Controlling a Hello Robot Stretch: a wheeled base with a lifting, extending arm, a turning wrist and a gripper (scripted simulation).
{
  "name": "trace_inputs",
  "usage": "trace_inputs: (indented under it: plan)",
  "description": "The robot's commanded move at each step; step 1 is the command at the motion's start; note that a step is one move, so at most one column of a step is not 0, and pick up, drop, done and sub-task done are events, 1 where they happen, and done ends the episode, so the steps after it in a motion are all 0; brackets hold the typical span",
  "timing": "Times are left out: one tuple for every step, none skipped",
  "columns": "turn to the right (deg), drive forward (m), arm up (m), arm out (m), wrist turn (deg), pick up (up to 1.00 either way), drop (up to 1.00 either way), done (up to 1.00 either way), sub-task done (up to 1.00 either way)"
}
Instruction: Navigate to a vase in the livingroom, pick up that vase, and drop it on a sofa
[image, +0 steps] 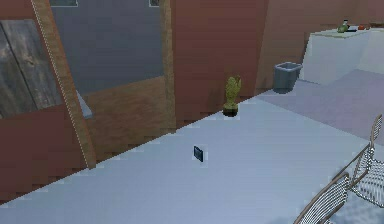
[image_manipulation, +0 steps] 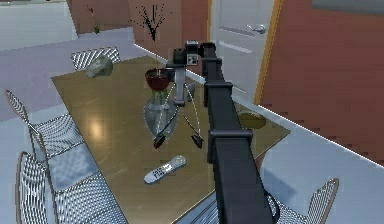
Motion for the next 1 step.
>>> trace_inputs:
  plan:
    - [0.0, 0.0, 0.0, 0.0, 45.0, 0.0, 0.0, 0.0, 0.0]
